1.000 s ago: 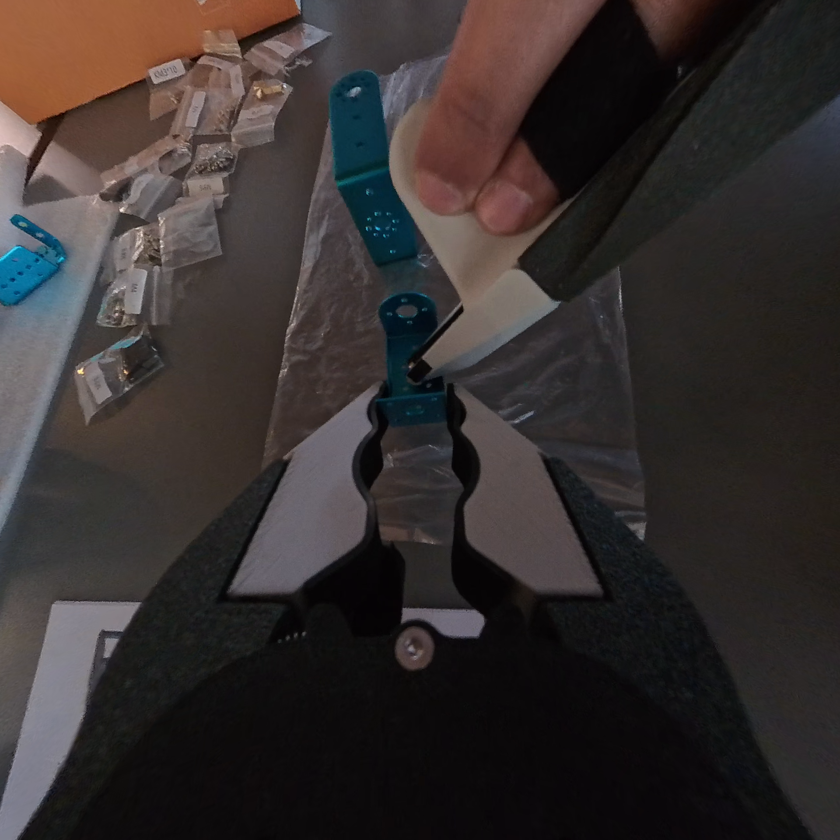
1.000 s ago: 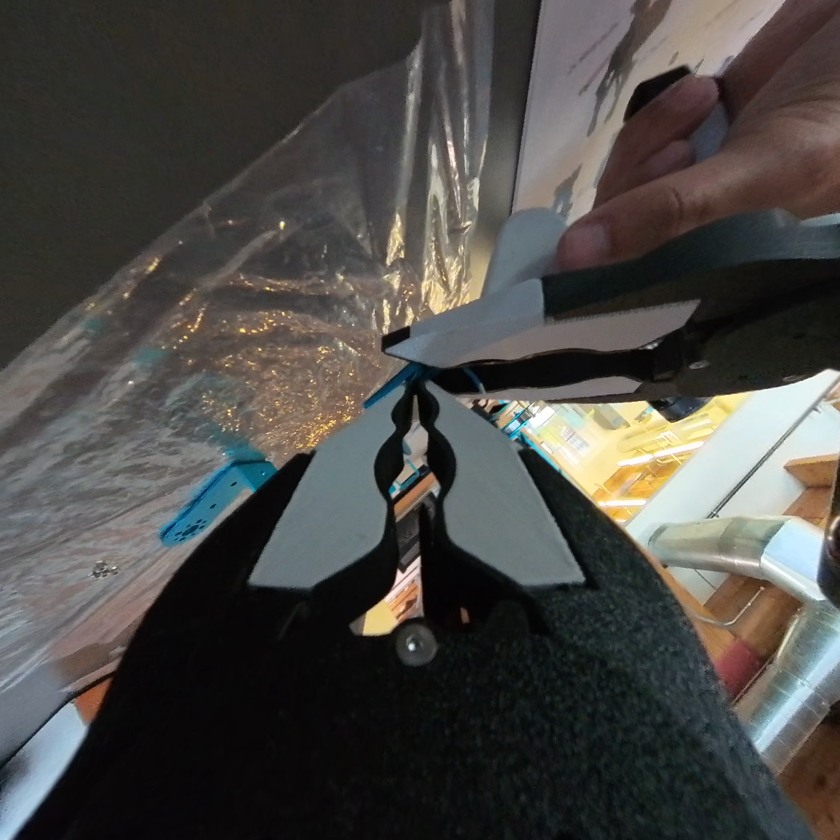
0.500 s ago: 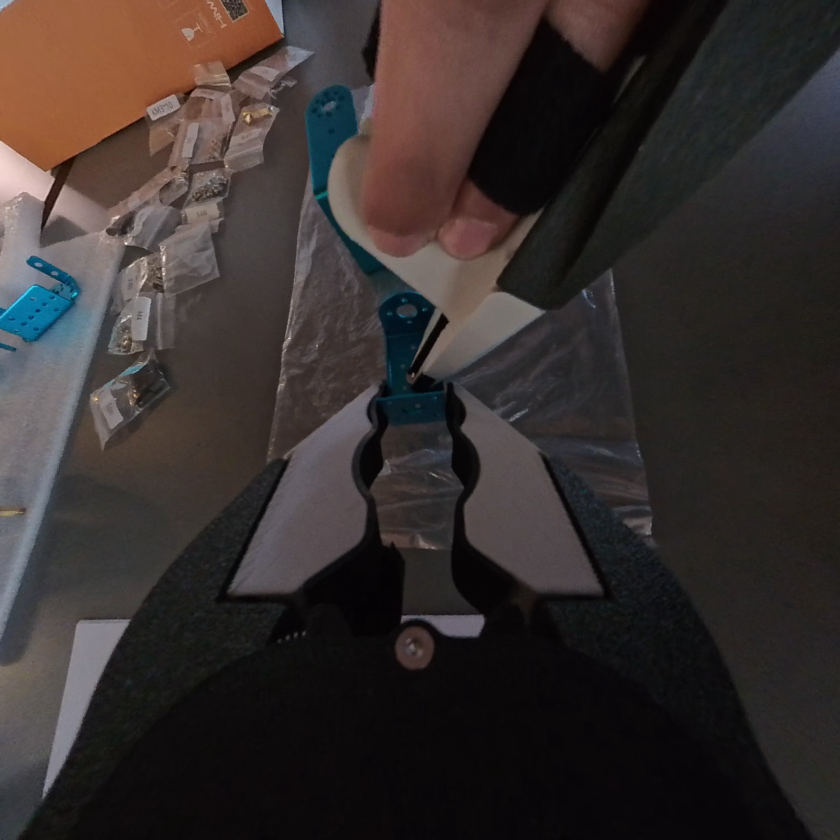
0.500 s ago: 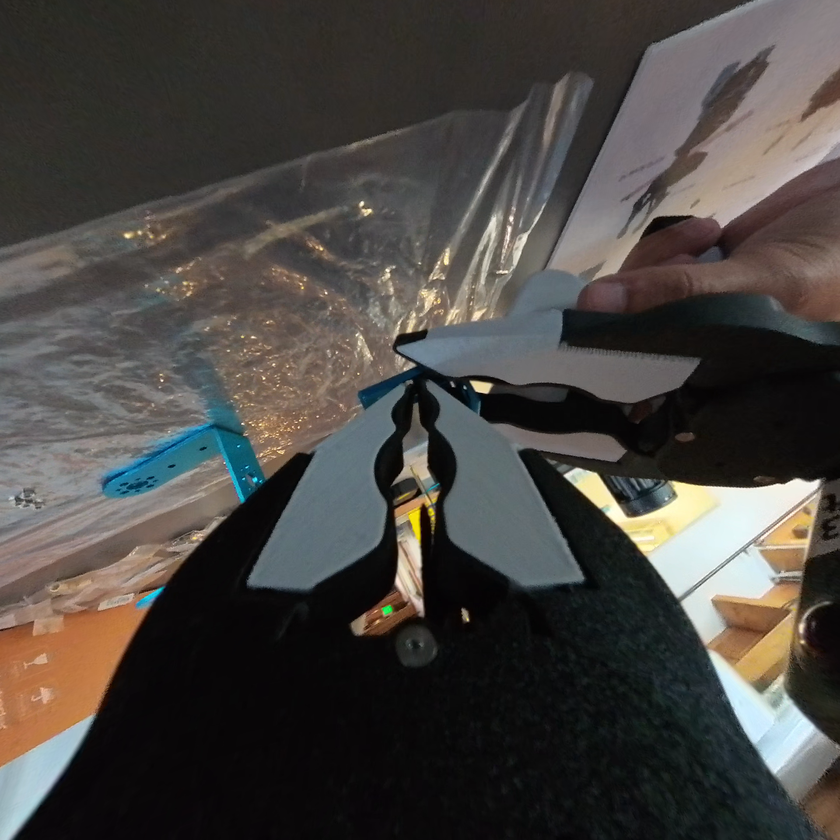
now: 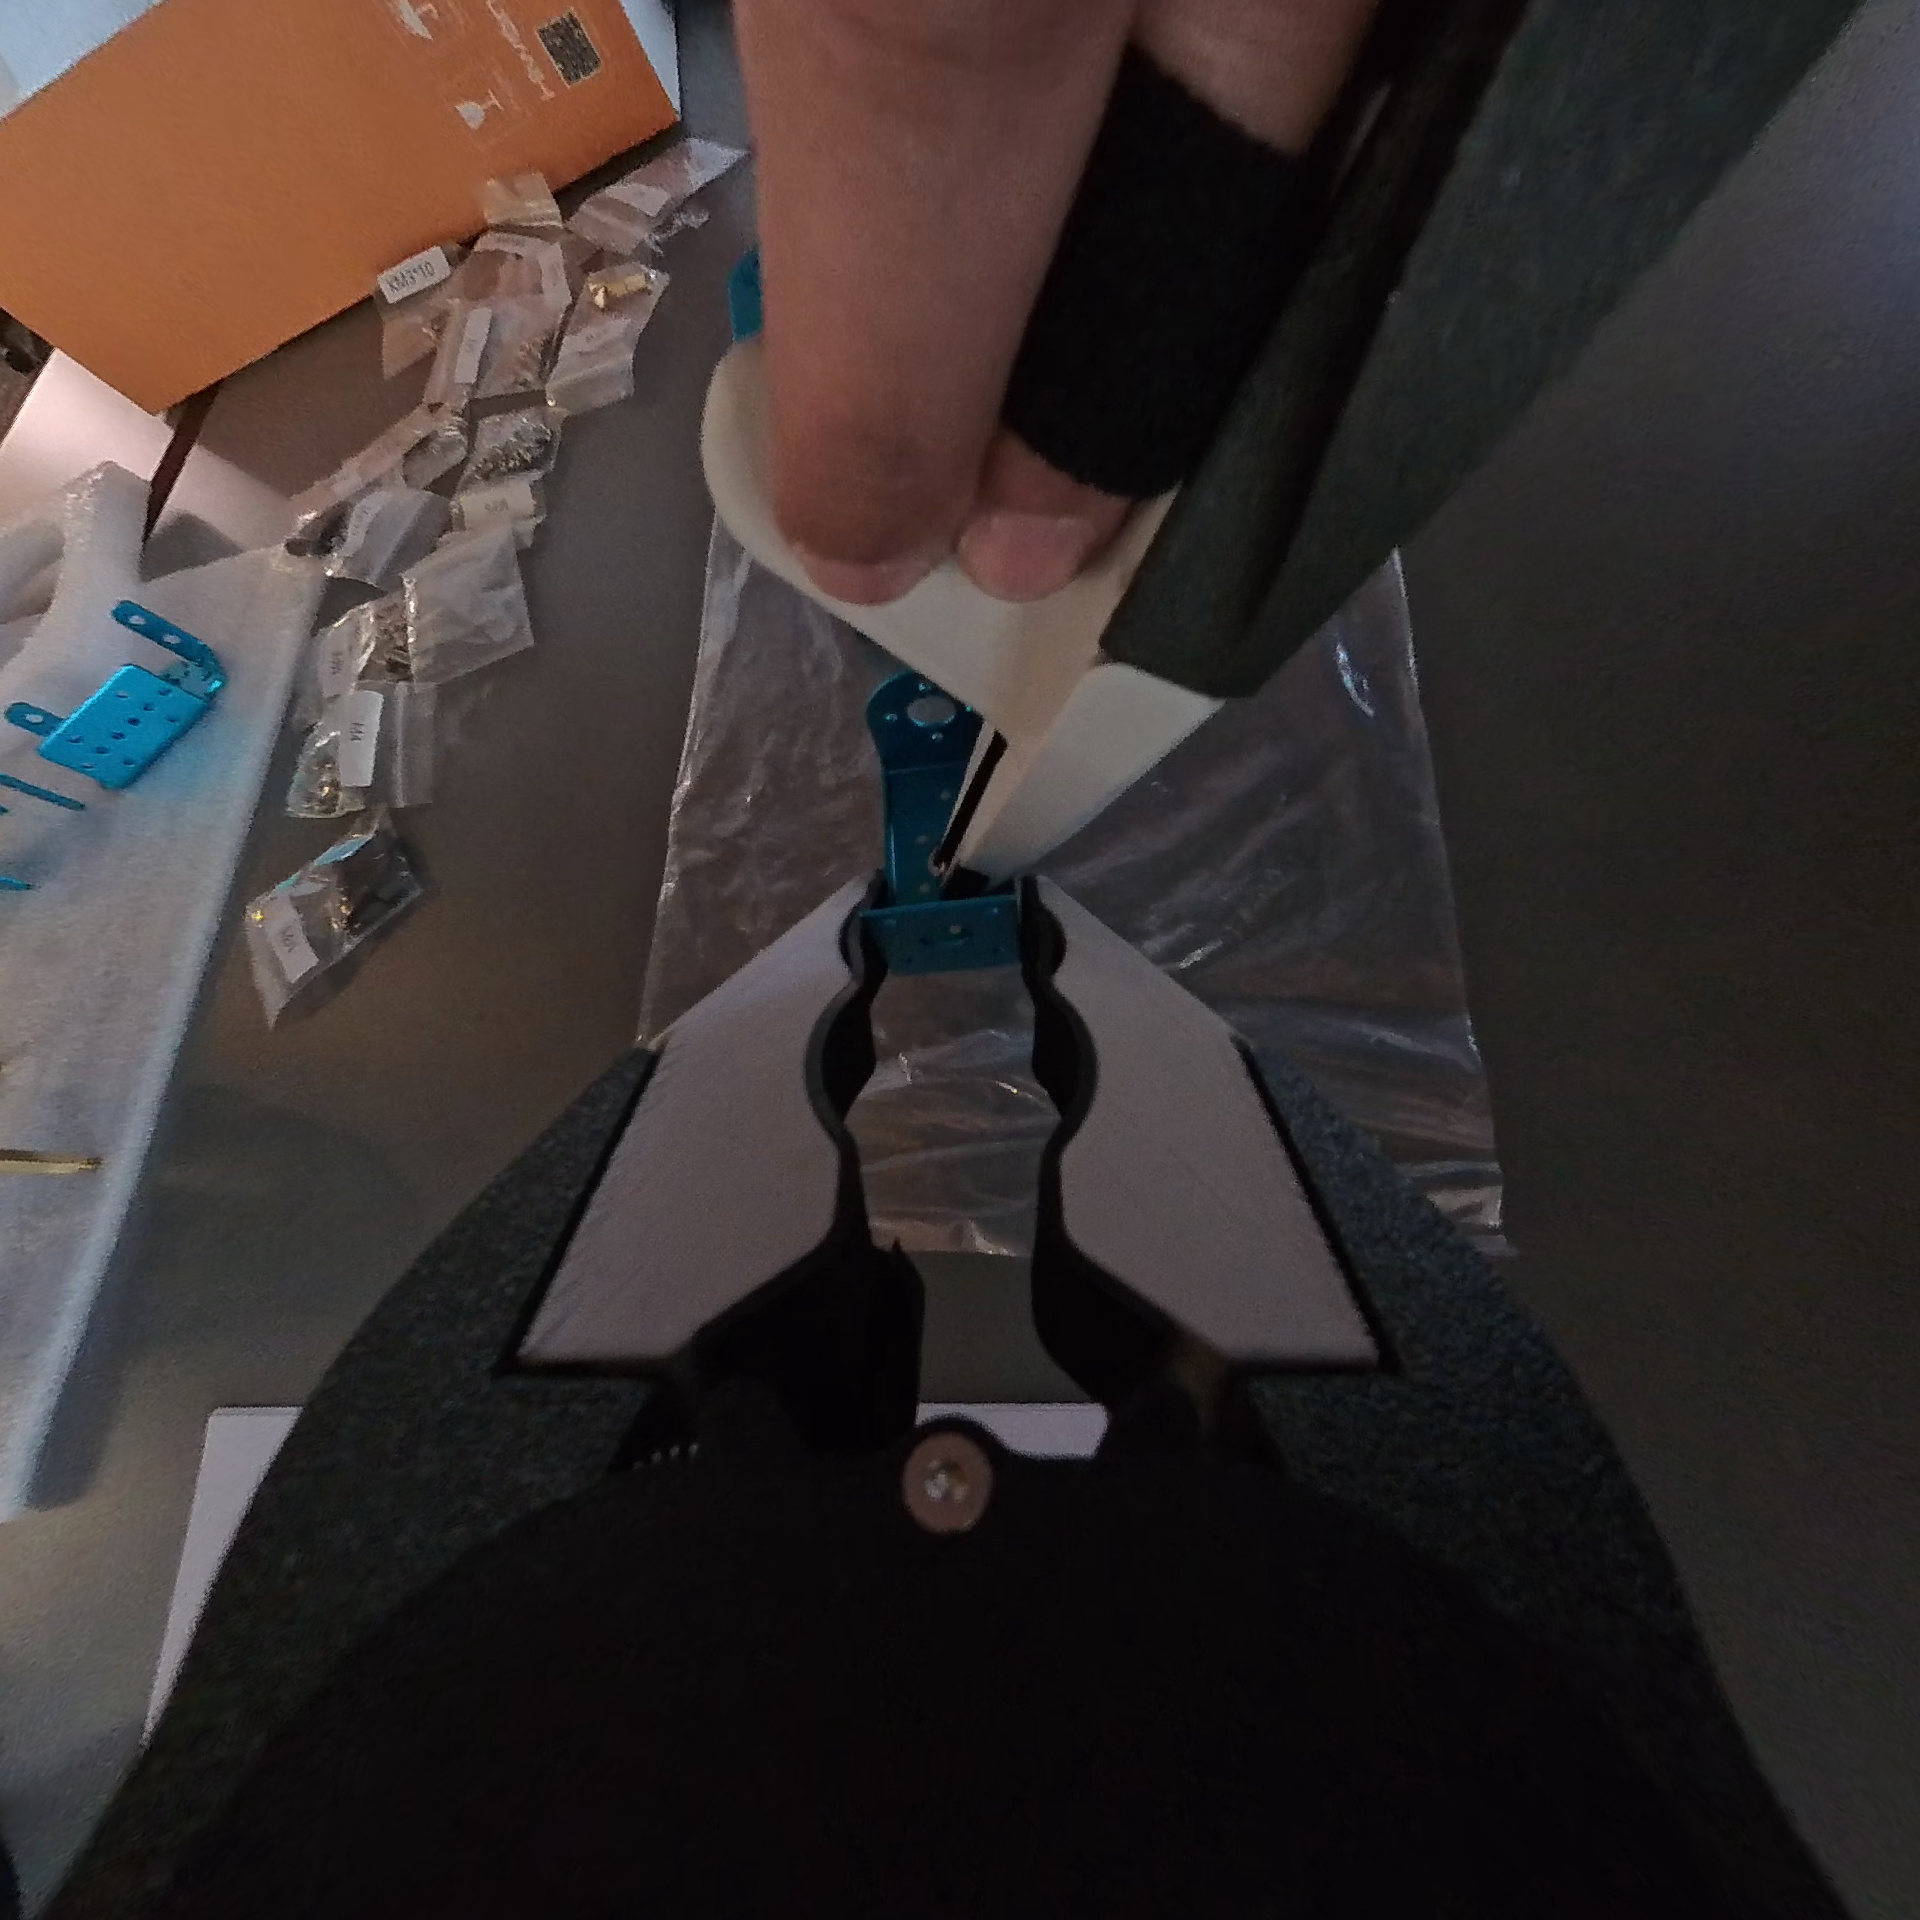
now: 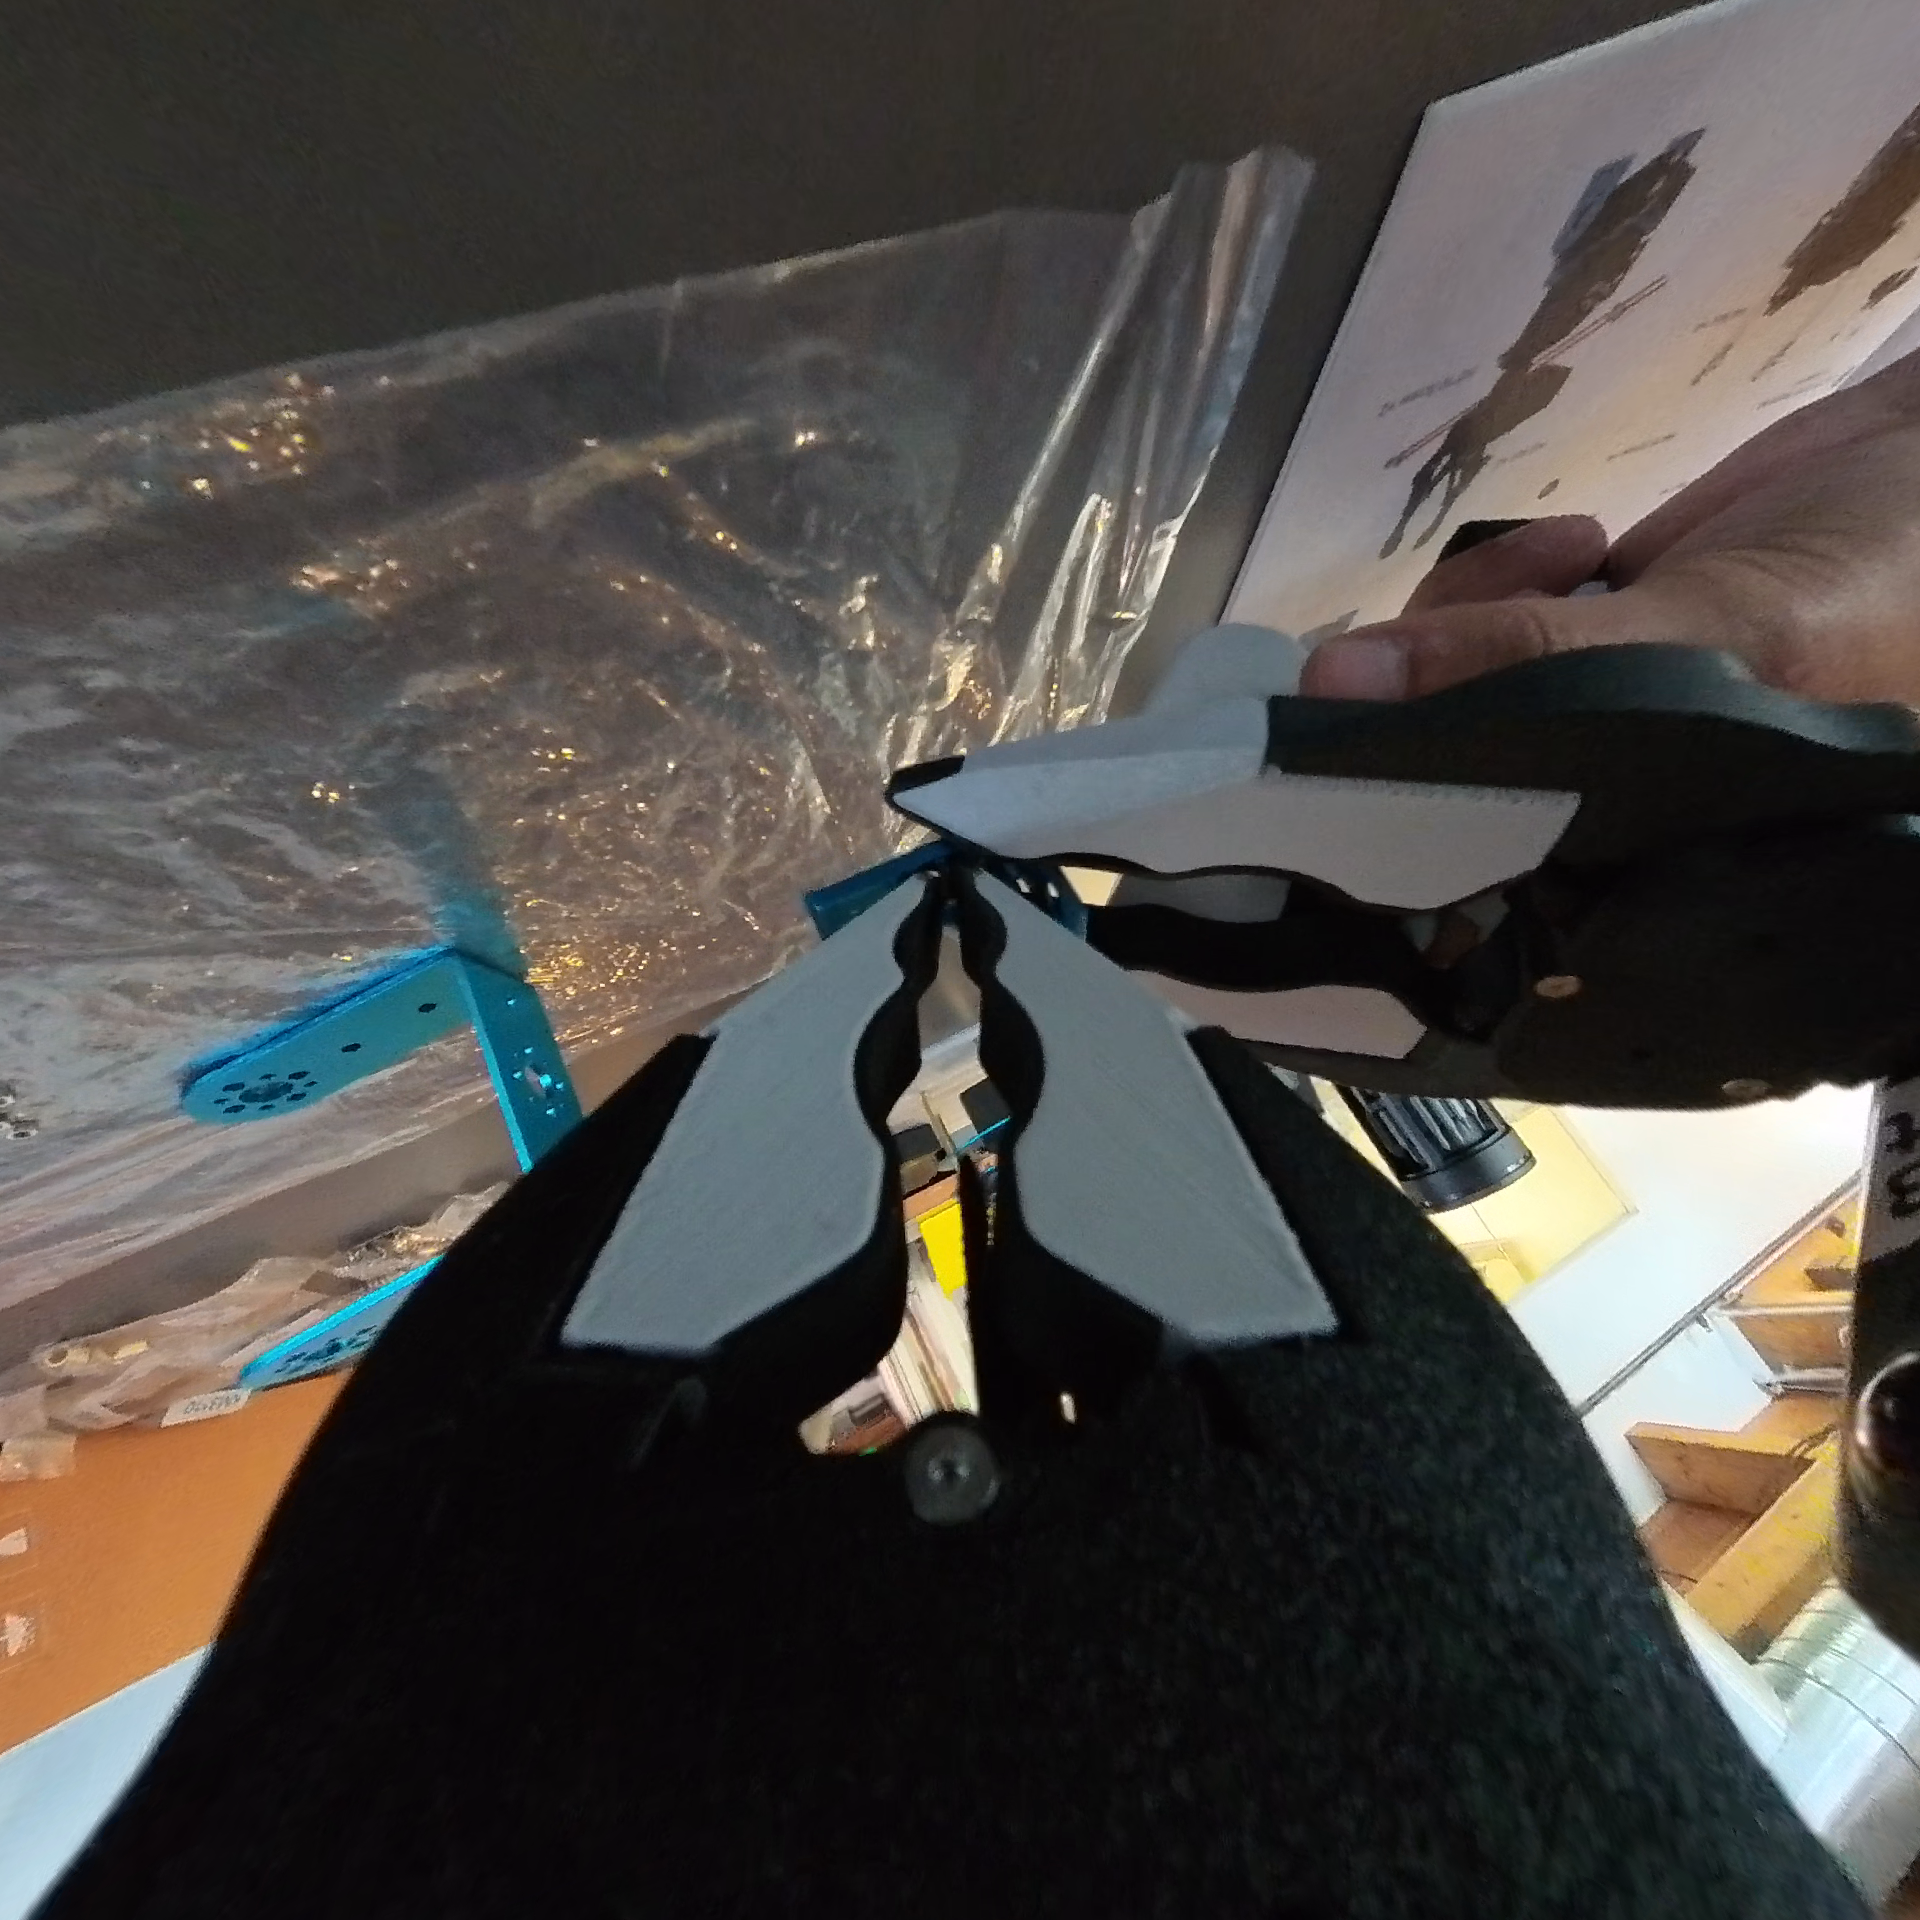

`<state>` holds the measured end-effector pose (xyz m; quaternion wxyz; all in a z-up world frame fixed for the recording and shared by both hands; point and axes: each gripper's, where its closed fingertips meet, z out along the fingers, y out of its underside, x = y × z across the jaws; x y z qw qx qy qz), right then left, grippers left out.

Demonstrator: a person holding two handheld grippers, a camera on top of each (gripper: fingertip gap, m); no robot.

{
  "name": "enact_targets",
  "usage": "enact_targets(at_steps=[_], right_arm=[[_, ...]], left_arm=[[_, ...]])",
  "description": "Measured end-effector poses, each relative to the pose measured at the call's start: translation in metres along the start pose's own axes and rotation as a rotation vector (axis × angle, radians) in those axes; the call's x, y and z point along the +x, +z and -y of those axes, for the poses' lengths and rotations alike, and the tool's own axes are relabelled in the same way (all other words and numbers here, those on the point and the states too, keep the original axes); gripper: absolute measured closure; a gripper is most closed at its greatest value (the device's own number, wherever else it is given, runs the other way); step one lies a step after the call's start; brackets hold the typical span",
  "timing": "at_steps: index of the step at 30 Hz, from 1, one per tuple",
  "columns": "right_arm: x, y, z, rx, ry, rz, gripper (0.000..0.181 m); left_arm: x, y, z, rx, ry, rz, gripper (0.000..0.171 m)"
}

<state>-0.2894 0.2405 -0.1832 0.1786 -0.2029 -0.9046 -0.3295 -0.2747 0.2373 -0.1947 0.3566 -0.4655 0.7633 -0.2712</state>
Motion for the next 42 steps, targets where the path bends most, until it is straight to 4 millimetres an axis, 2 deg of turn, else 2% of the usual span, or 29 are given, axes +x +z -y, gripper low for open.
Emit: enact_targets(at_steps=[13, 20, 22, 24, 25, 27, 29, 31, 34, 40, 42], right_arm=[[-0.003, -0.003, -0.001, 0.037, 0.114, -0.003, 0.172], [0.003, -0.014, -0.011, 0.055, 0.240, -0.036, 0.167], [0.009, -0.021, -0.023, 0.052, 0.352, -0.076, 0.163], [0.010, -0.027, -0.030, 0.096, 0.570, -0.071, 0.158], [0.010, -0.030, -0.027, 0.155, 0.707, -0.061, 0.158], [0.006, -0.032, -0.007, 0.342, 1.000, 0.022, 0.174], [-0.008, -0.017, 0.004, 0.396, 1.245, 0.165, 0.157], [-0.023, -0.003, 0.012, 0.407, 1.384, 0.311, 0.156], [-0.033, 0.009, 0.007, 0.347, 1.419, 0.369, 0.164], [-0.033, 0.020, 0.009, 0.290, 1.405, 0.430, 0.168], [-0.031, 0.022, 0.009, 0.293, 1.401, 0.427, 0.174]], left_arm=[[-0.001, 0.000, 0.000, 0.002, 0.003, 0.007, 0.147], [-0.005, -0.002, 0.001, 0.009, -0.006, 0.015, 0.147], [-0.011, -0.006, -0.002, -0.006, -0.002, 0.031, 0.147], [-0.023, -0.014, -0.005, -0.018, -0.012, 0.065, 0.147], [-0.029, -0.018, -0.005, -0.015, -0.039, 0.073, 0.147], [-0.043, -0.025, -0.007, -0.015, -0.094, 0.106, 0.147], [-0.051, -0.027, -0.013, -0.028, -0.122, 0.127, 0.147], [-0.053, -0.025, -0.016, -0.033, -0.136, 0.129, 0.147], [-0.051, -0.020, -0.021, -0.051, -0.126, 0.127, 0.147], [-0.052, -0.016, -0.028, -0.073, -0.119, 0.130, 0.147], [-0.052, -0.016, -0.029, -0.074, -0.123, 0.126, 0.147]])
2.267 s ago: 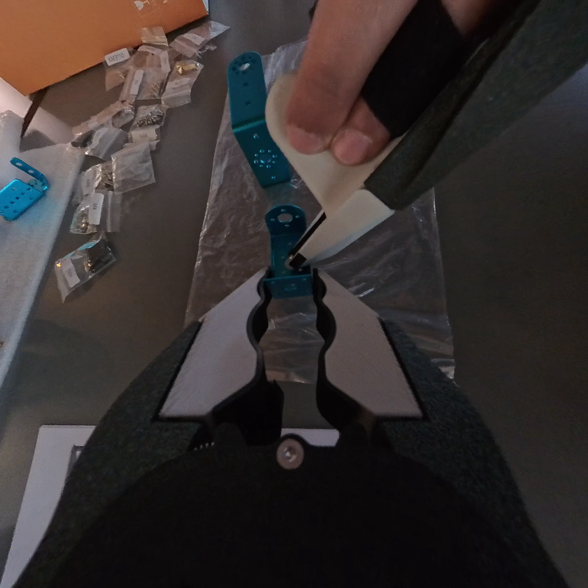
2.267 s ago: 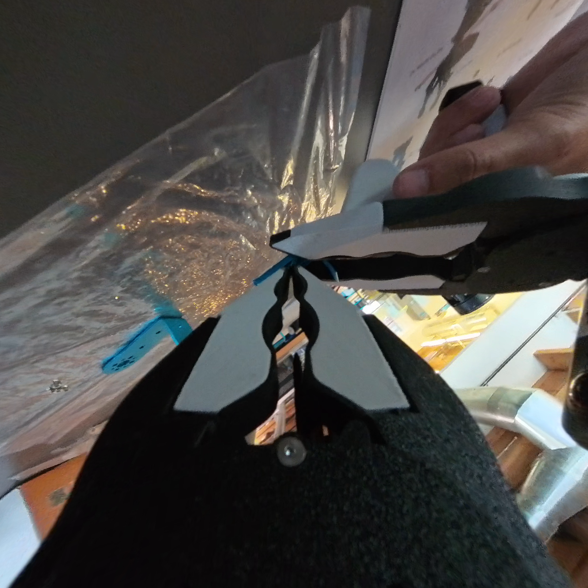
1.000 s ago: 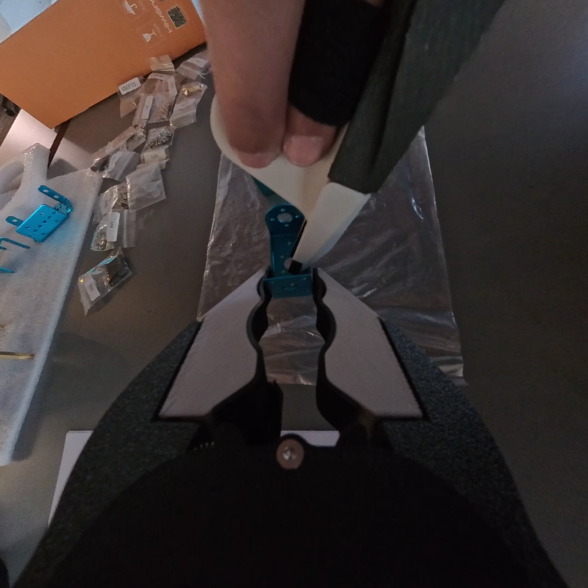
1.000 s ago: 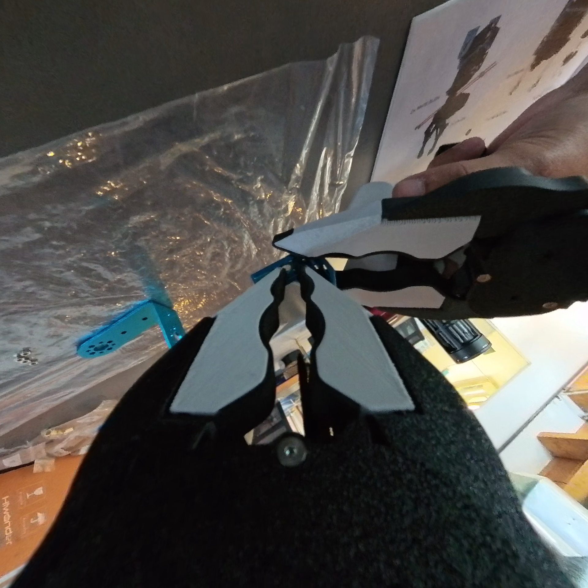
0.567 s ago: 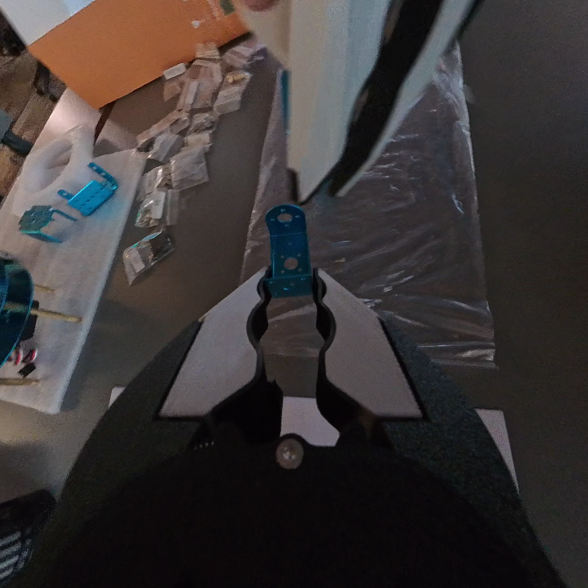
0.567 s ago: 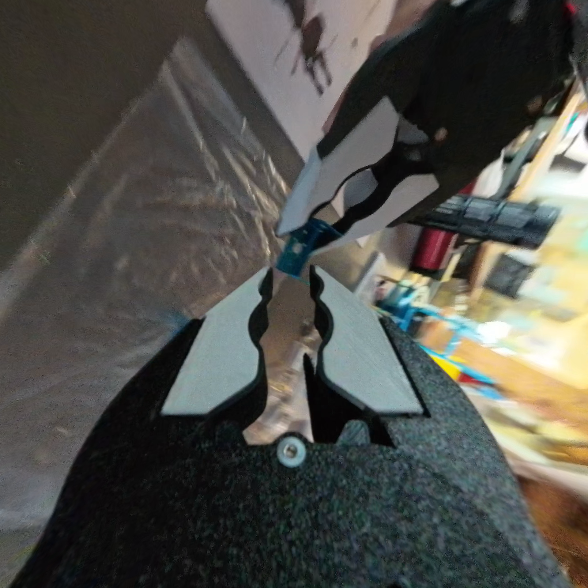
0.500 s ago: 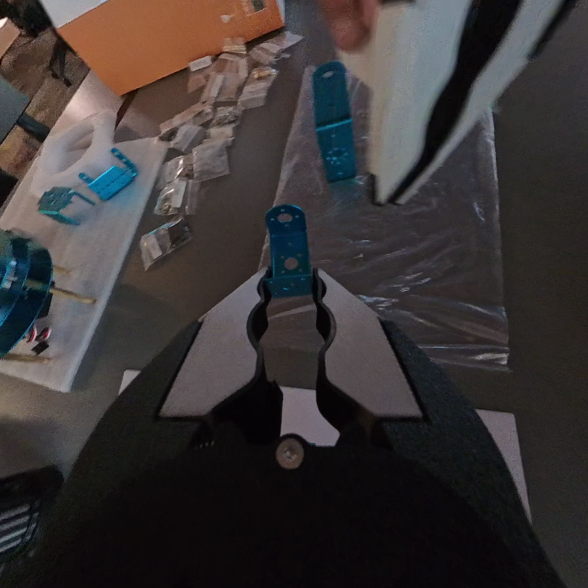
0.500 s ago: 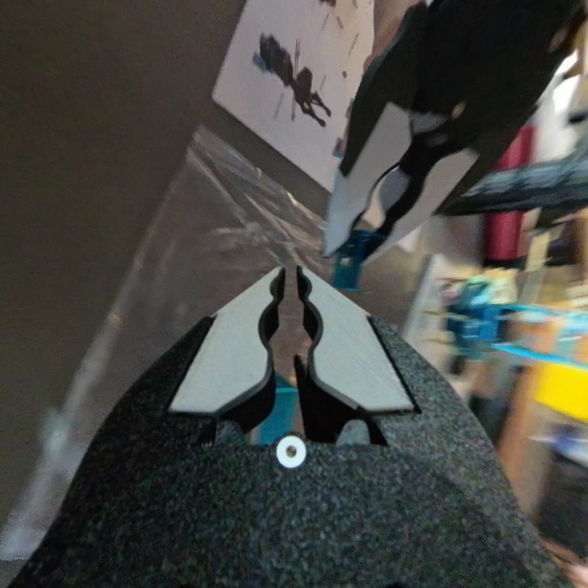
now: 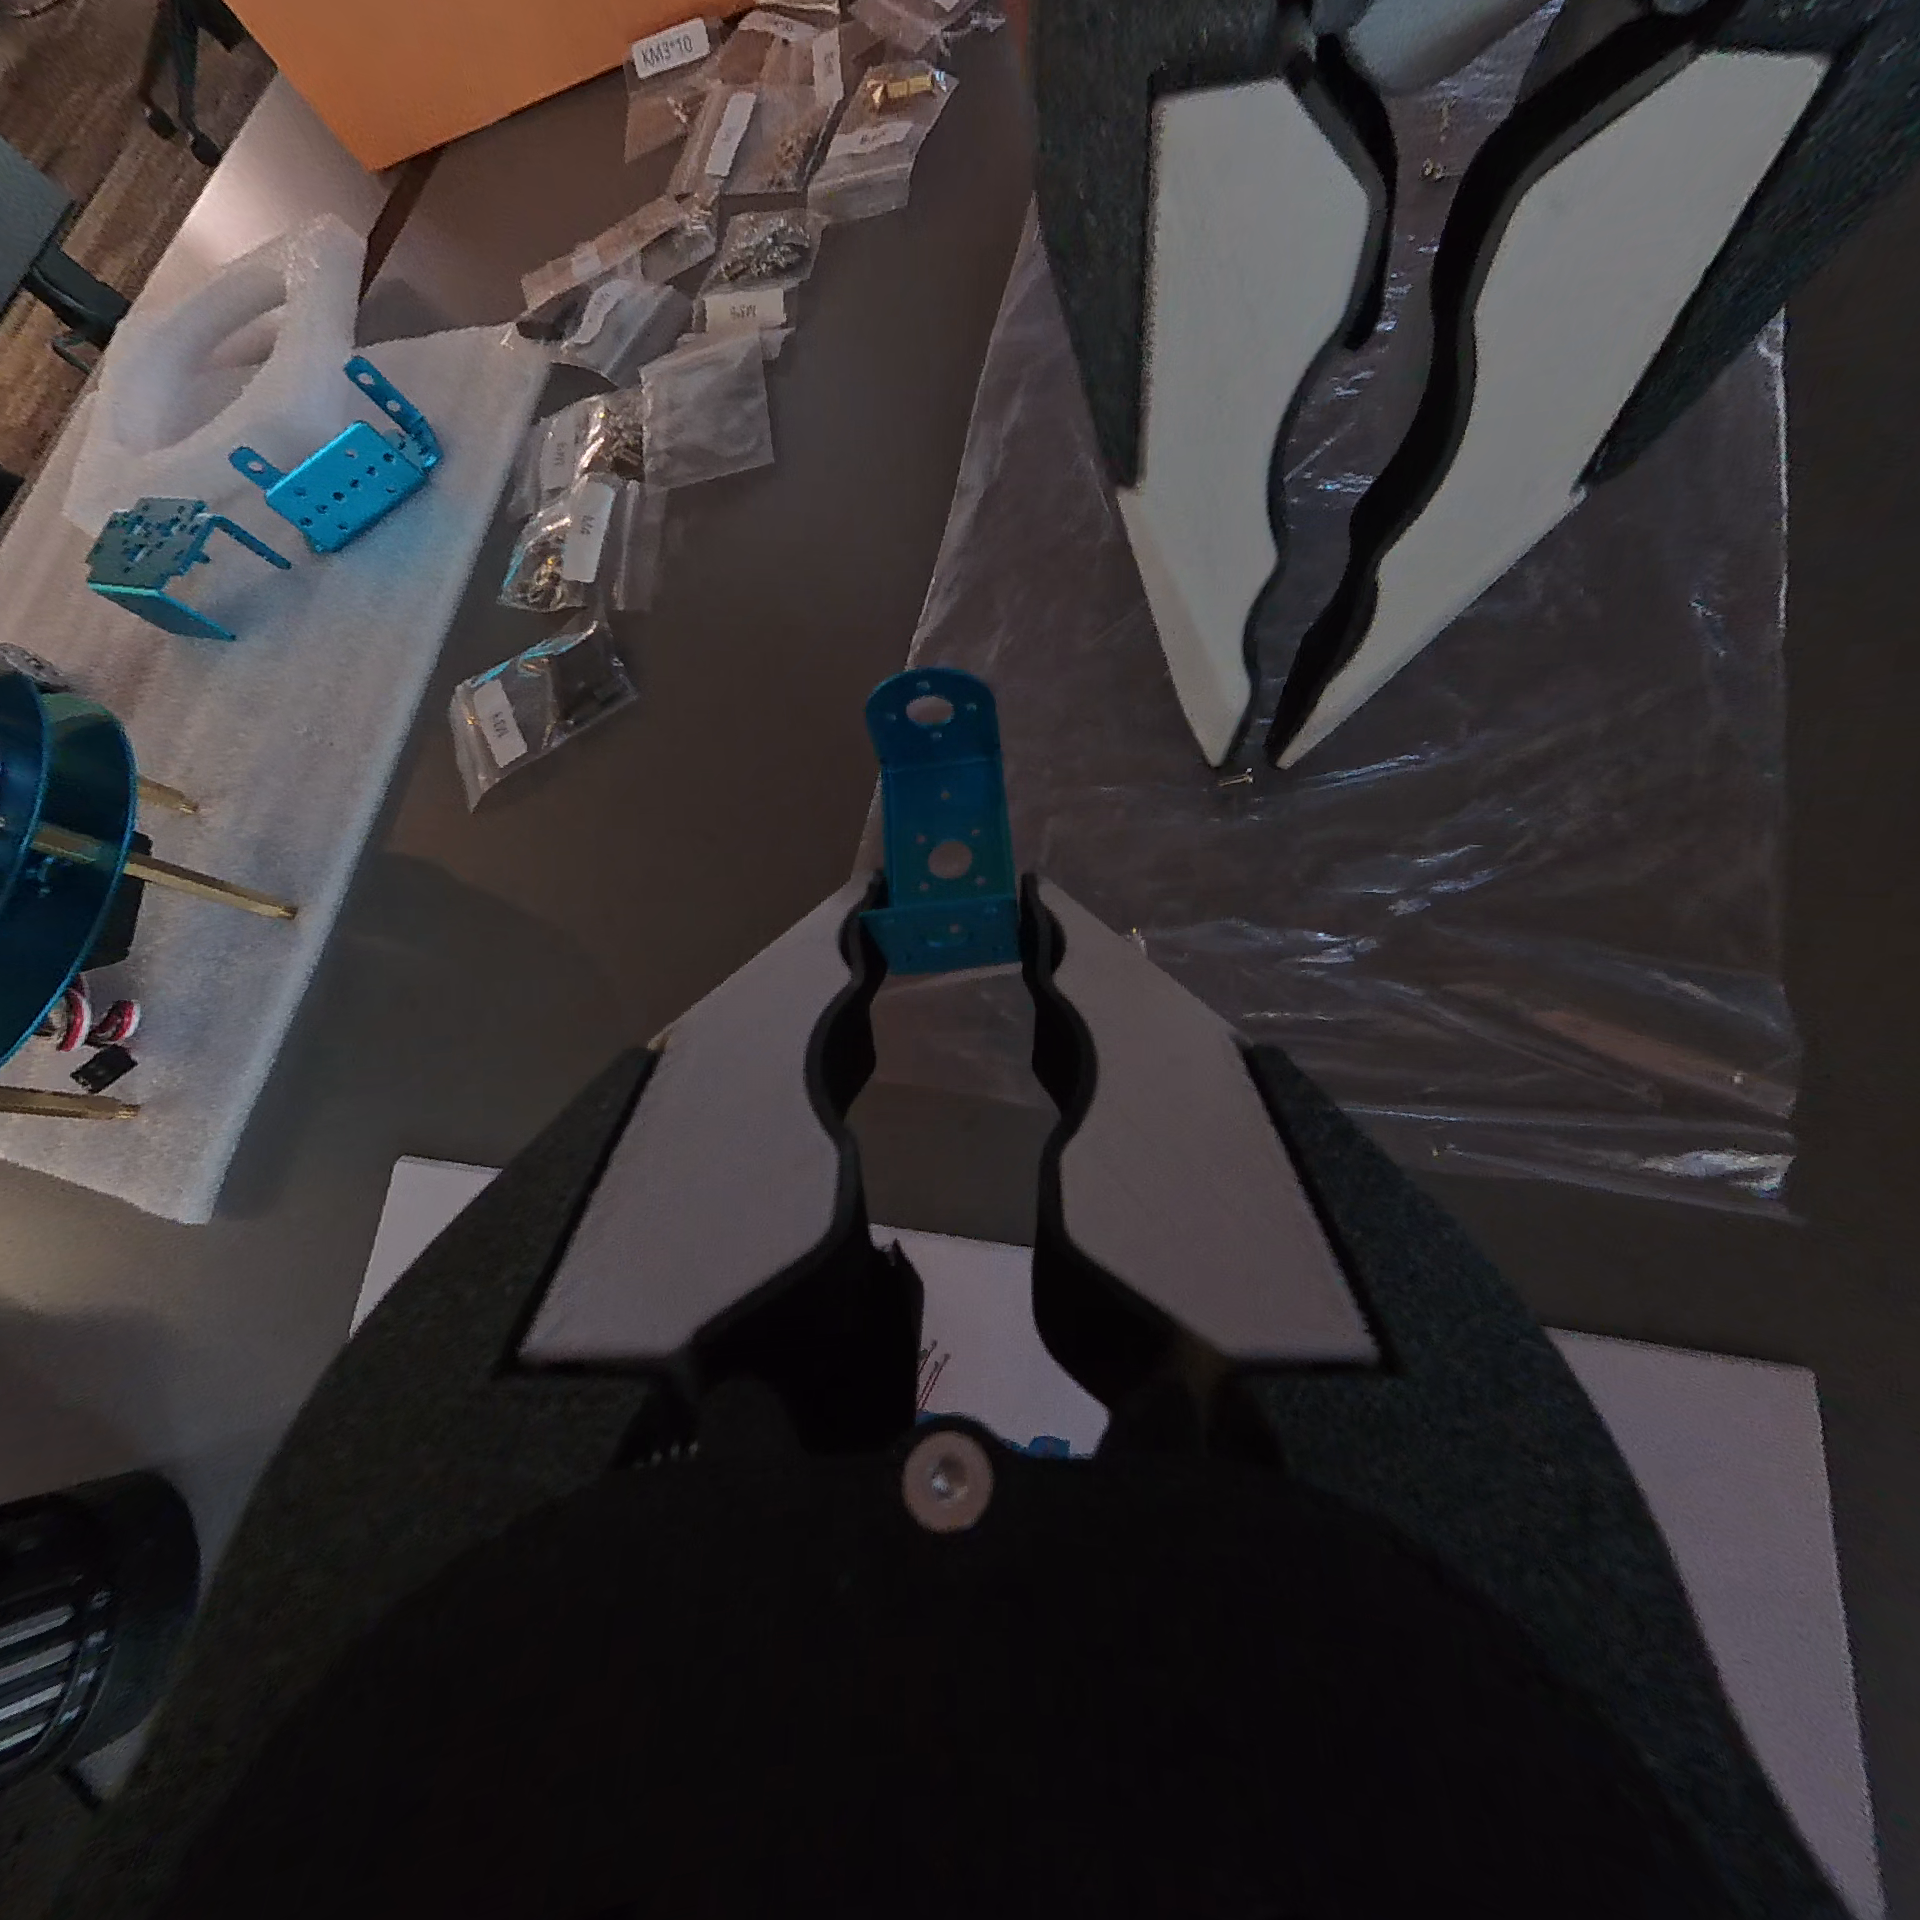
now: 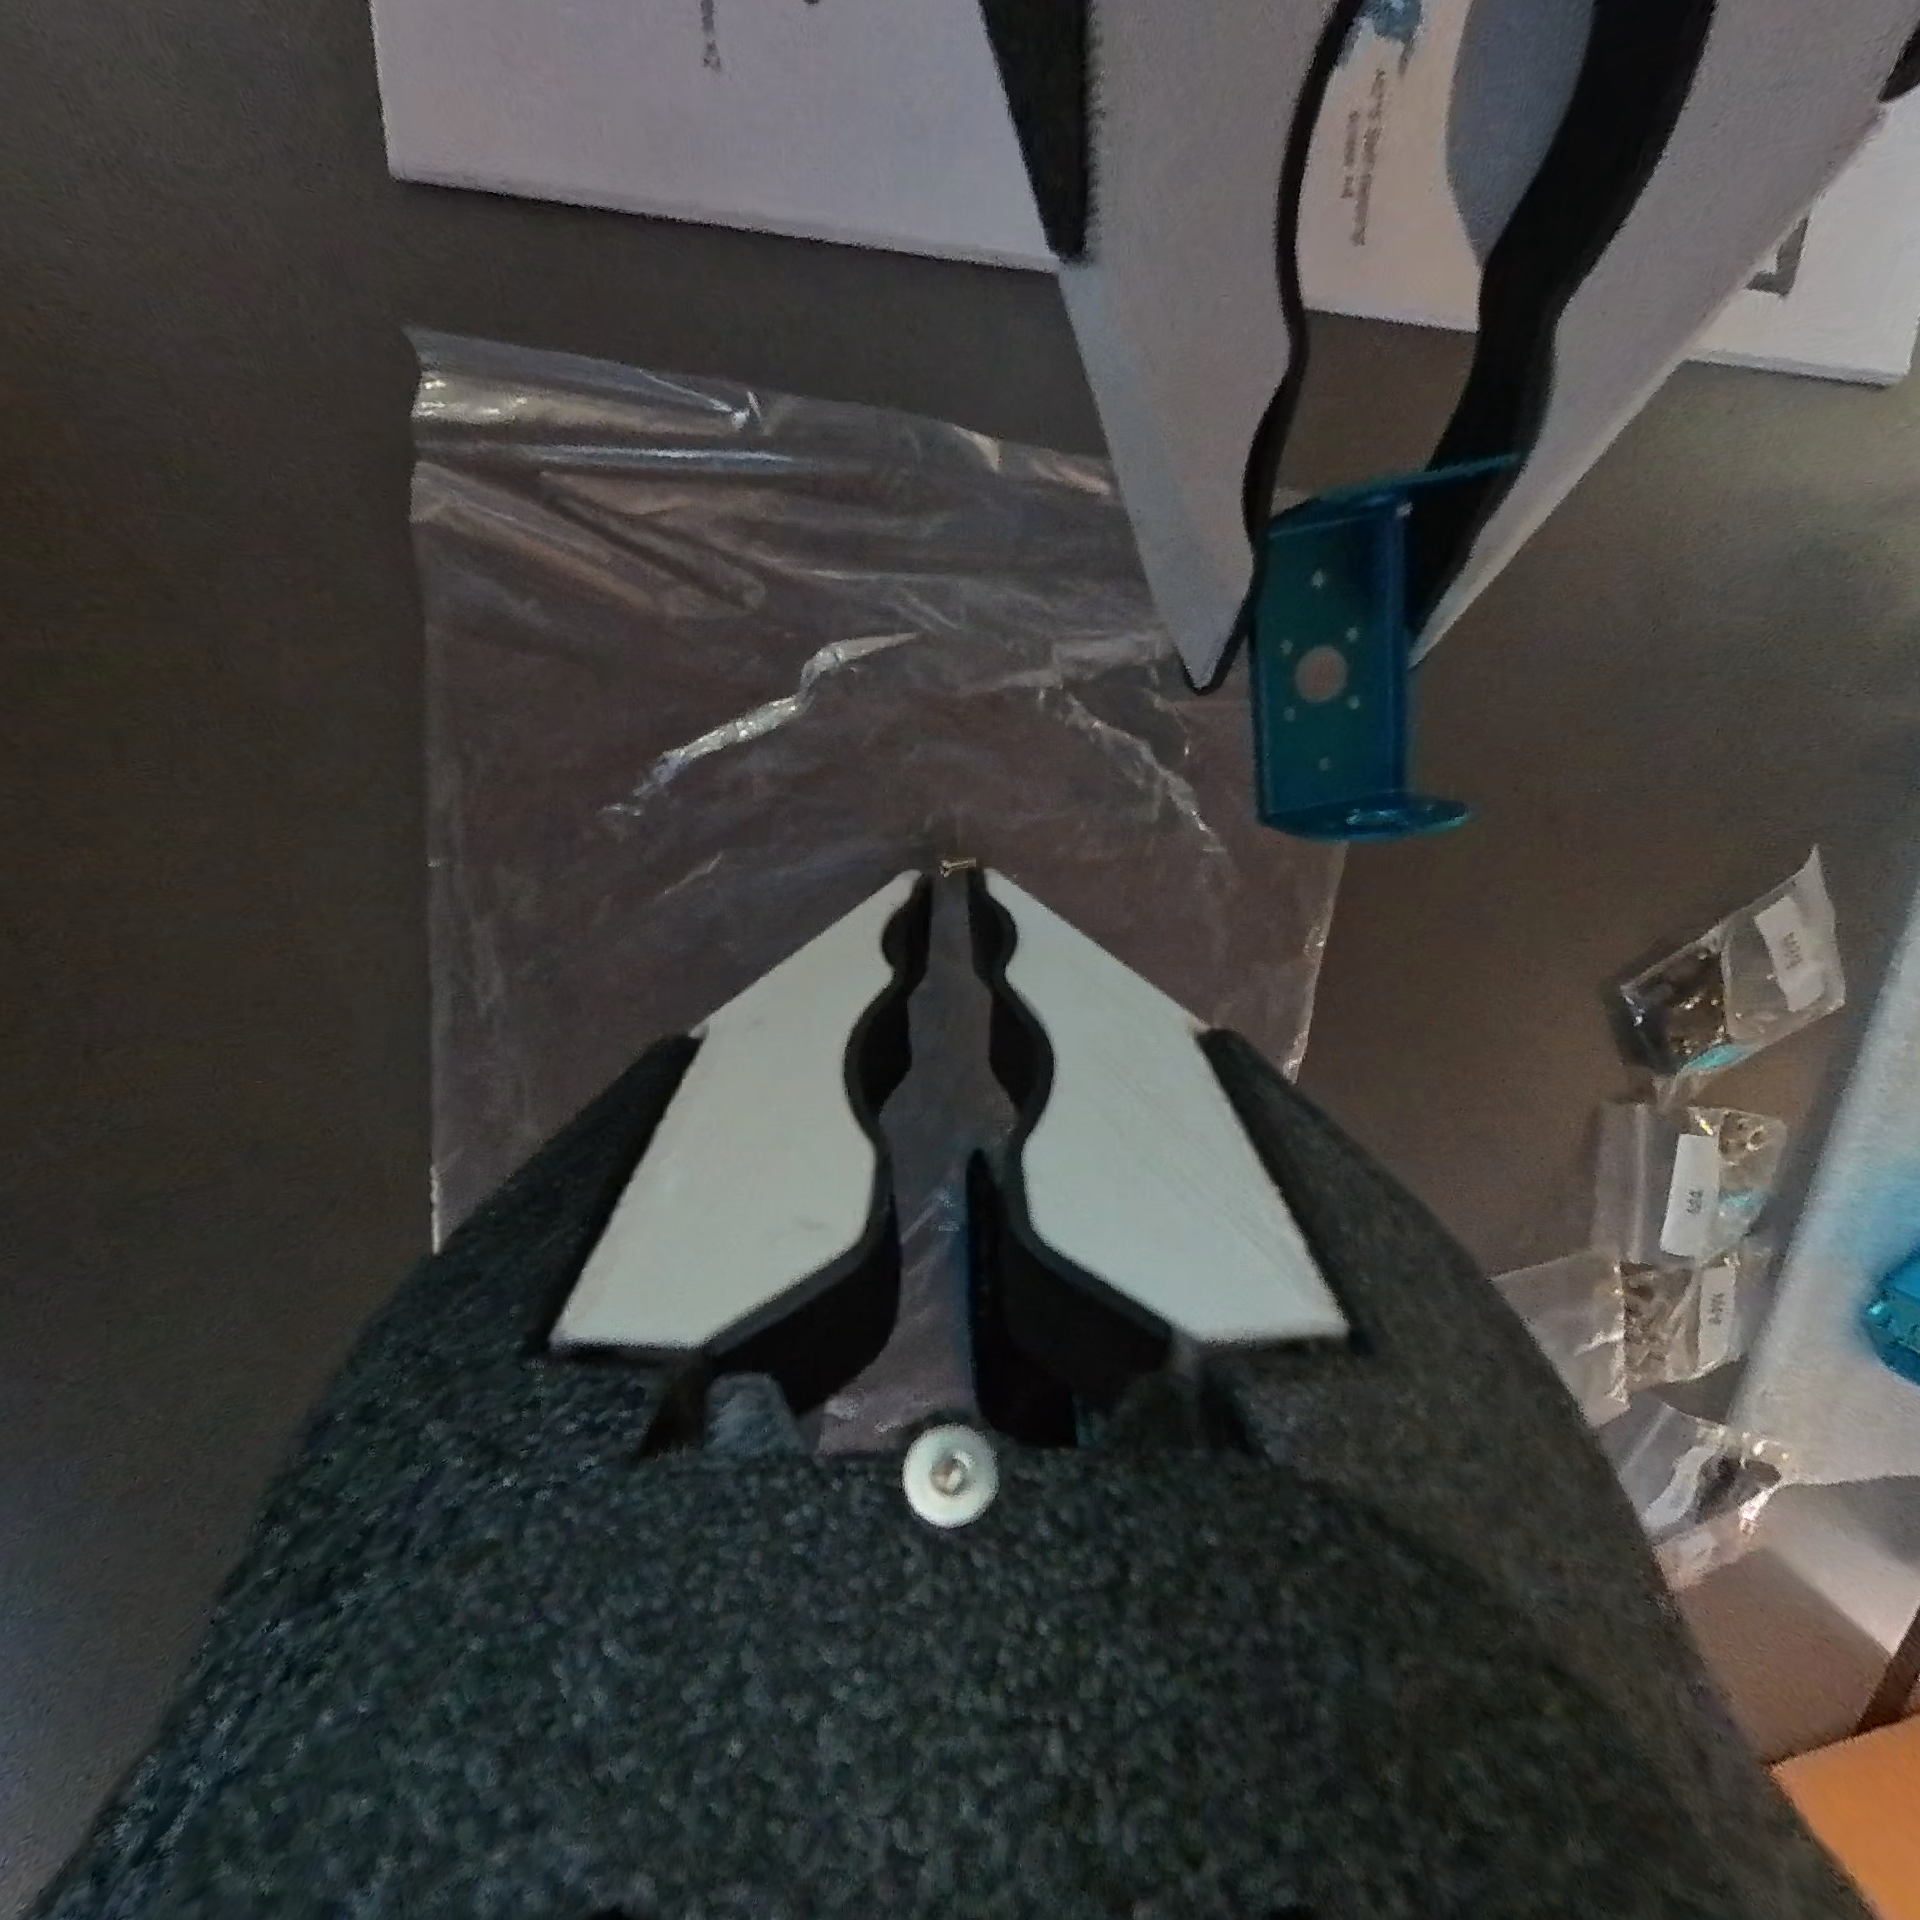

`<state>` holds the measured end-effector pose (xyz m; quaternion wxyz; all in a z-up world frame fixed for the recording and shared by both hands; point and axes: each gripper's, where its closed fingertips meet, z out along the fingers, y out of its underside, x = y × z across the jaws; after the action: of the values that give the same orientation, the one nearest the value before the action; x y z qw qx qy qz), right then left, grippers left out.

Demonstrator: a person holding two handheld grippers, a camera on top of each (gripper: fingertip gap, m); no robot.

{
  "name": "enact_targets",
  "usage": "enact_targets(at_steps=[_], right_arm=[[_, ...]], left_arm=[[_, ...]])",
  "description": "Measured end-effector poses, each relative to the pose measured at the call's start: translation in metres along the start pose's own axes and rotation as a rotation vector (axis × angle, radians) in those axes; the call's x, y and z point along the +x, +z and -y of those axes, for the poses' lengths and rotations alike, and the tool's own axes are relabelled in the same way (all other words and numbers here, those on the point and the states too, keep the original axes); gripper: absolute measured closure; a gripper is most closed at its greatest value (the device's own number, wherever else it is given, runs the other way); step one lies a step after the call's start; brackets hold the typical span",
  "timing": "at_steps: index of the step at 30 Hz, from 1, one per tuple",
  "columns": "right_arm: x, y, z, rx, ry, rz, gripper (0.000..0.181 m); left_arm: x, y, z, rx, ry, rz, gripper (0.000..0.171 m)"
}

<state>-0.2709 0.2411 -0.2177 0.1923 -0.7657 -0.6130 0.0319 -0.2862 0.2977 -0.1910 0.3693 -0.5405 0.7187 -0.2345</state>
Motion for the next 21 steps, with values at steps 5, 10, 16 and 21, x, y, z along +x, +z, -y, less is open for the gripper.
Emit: enact_targets(at_steps=[5, 10, 16, 21], right_arm=[[0.000, 0.000, 0.004, 0.011, -0.007, 0.012, 0.175], [-0.001, 0.002, 0.001, -0.008, -0.002, 0.034, 0.176], [-0.001, 0.003, 0.001, -0.026, 0.014, 0.065, 0.178], [-0.001, 0.002, 0.002, 0.005, 0.078, 0.070, 0.181]], left_arm=[[0.002, 0.000, 0.000, 0.000, 0.007, -0.008, 0.147], [0.005, -0.001, 0.003, 0.005, 0.020, -0.009, 0.147], [0.006, -0.002, 0.005, 0.013, 0.027, -0.008, 0.147], [0.006, -0.004, 0.010, 0.038, 0.032, -0.001, 0.147]])
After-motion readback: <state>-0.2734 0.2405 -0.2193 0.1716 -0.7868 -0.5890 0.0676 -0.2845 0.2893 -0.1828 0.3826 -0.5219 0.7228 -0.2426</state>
